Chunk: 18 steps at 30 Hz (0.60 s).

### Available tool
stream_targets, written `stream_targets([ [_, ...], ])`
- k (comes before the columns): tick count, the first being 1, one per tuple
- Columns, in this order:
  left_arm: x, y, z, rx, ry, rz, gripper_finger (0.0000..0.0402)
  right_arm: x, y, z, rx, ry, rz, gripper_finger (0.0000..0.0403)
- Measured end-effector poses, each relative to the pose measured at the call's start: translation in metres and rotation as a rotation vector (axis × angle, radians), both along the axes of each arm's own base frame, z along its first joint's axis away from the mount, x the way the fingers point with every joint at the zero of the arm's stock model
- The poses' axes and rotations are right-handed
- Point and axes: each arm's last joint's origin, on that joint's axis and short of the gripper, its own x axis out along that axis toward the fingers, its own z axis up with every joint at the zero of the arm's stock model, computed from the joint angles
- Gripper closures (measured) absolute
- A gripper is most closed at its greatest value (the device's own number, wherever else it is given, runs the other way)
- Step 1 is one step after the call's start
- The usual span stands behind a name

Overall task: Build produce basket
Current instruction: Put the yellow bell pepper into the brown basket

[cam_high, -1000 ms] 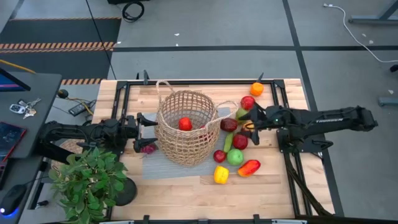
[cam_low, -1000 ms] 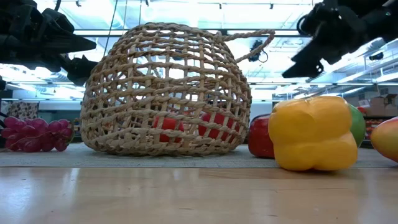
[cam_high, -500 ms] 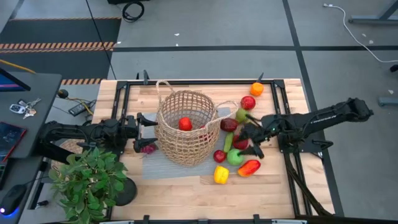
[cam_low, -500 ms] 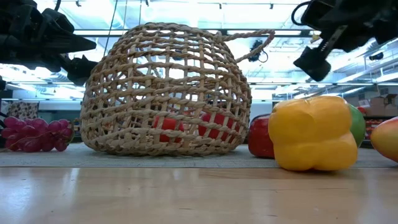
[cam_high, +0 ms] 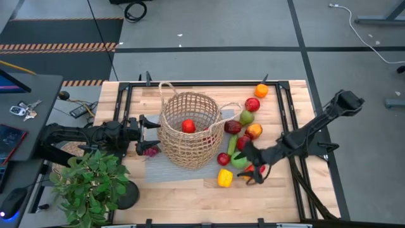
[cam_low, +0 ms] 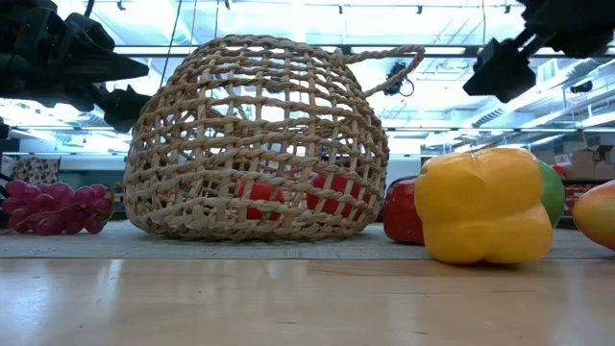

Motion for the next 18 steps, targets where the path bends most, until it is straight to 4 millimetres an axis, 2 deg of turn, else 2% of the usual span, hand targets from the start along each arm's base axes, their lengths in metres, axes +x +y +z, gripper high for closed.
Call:
stream_targets([
  [7,0.000,0.000,0.000,0.000,0.000,0.000,0.0015,0.031,0.031,0.002,-0.109,0.046,0.174,0.0055],
  [18,0.000,0.000,0.000,0.000,-0.001,0.000,0.0015,0.078,0.069,0.005,-0.322,0.250,0.375,0.0055],
])
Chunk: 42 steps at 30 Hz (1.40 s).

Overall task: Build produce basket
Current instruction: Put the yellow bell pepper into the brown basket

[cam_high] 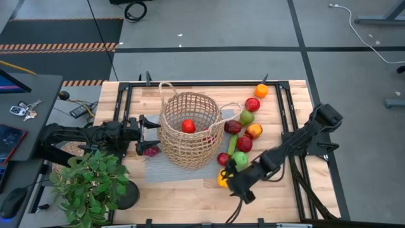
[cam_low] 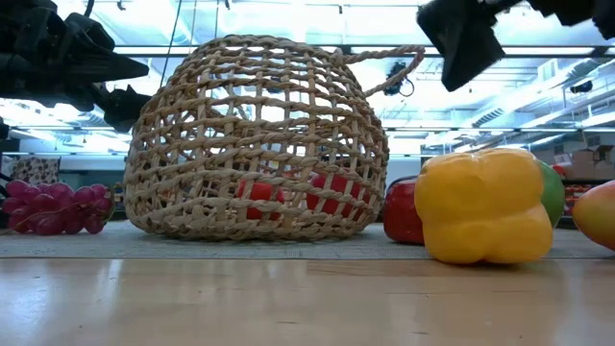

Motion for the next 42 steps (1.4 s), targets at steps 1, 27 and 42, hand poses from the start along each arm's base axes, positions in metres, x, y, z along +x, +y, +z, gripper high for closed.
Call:
stream_targets([
  [1,0.000,0.000,0.000,0.000,-0.001,0.000,0.0015,0.004,0.003,0.000,-0.019,0.004,0.026,0.0055],
  [27,0.000,0.000,0.000,0.000,-0.001,0.000,0.0015,0.043,-0.002,-0.014,-0.275,0.195,0.281,0.0012],
  [42,0.000,0.000,0.000,0.000,-0.002,0.001,0.0015,0.049,-0.015,-0.046,-0.415,0.315,0.331,0.0014],
])
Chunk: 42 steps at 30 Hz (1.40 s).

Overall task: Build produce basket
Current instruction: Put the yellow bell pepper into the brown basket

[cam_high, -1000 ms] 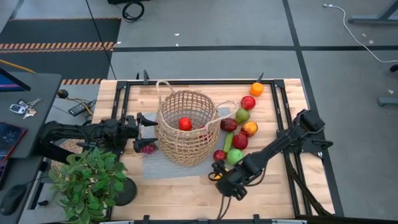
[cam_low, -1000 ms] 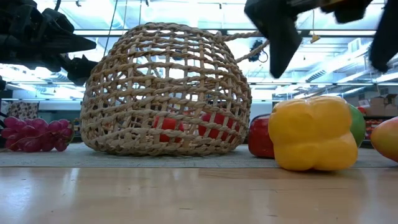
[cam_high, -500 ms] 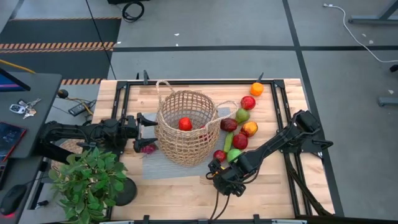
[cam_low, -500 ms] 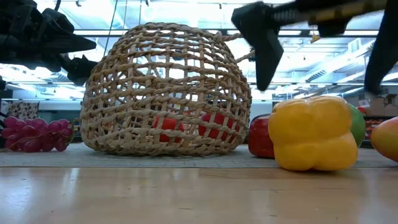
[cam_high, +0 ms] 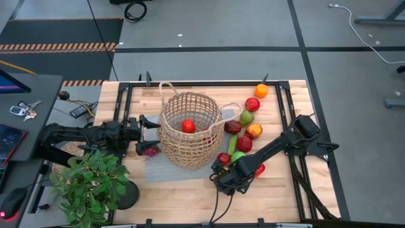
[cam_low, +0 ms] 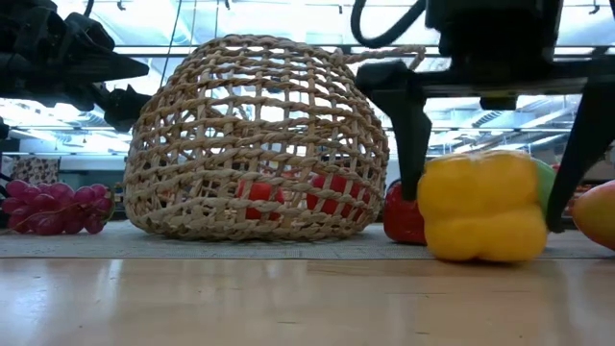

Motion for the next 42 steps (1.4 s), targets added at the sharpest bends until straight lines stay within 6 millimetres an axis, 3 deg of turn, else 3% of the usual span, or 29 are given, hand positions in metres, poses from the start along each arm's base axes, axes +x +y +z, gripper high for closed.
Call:
stream_targets([
  [5,0.000,0.000,0.000,-0.001,-0.001,0.000,0.0015,0.002,-0.006,-0.011,-0.027,0.048,-0.016,0.0017],
  [9,0.000,0.000,0.000,-0.001,-0.001,0.000,0.0015,0.002,-0.009,-0.016,-0.038,0.073,-0.025,0.0047],
  [14,0.000,0.000,0.000,-0.001,0.001,0.000,0.0015,0.002,-0.010,-0.011,-0.038,0.063,-0.032,0.0101],
  [18,0.000,0.000,0.000,0.000,0.000,0.000,0.0015,0.007,-0.008,0.001,-0.032,0.057,-0.065,0.0104],
  [26,0.000,0.000,0.000,0.000,-0.001,0.000,0.0015,0.020,-0.006,0.068,0.131,-0.073,-0.073,0.0092],
  [33,0.000,0.000,0.000,0.000,0.000,0.000,0.0015,0.014,-0.040,0.137,0.206,-0.303,-0.066,0.0094],
  [42,0.000,0.000,0.000,0.000,0.000,0.000,0.0015,-0.020,-0.076,0.231,0.495,-0.708,-0.450,0.0093],
])
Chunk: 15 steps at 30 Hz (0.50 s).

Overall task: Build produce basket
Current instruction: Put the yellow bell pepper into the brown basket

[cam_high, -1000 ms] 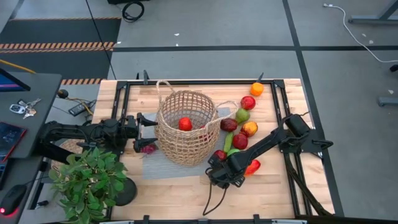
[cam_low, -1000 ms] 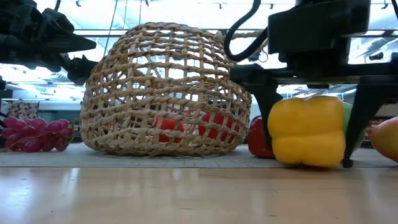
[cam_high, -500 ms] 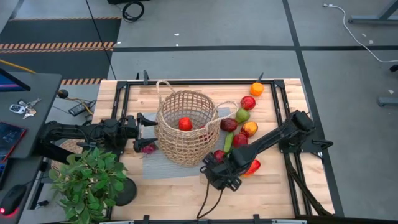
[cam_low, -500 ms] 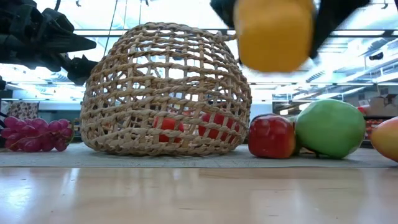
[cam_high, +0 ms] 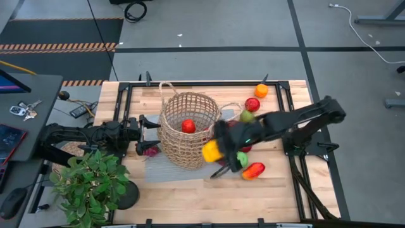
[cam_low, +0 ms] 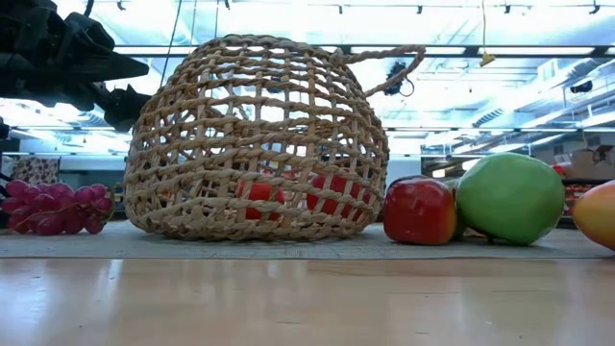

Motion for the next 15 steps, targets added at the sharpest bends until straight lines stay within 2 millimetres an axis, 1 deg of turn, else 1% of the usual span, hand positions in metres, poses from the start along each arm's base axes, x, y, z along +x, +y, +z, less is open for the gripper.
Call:
stream_targets([
  [3,0.000,0.000,0.000,0.000,0.000,0.000,0.0015,-0.017,-0.010,0.029,0.183,-0.137,-0.195,0.0093],
  [7,0.000,0.000,0.000,0.000,-0.001,0.000,0.0015,-0.042,-0.022,0.057,0.455,-0.277,-0.409,0.0092],
  [9,0.000,0.000,0.000,0.000,-0.001,0.000,0.0015,-0.050,-0.023,0.066,0.559,-0.325,-0.448,0.0092],
  [11,0.000,0.000,0.000,0.000,0.000,0.000,0.0015,-0.054,-0.022,0.072,0.621,-0.360,-0.460,0.0092],
  [15,0.000,0.000,0.000,0.000,0.000,0.000,0.0015,-0.053,-0.022,0.077,0.652,-0.430,-0.496,0.0092],
])
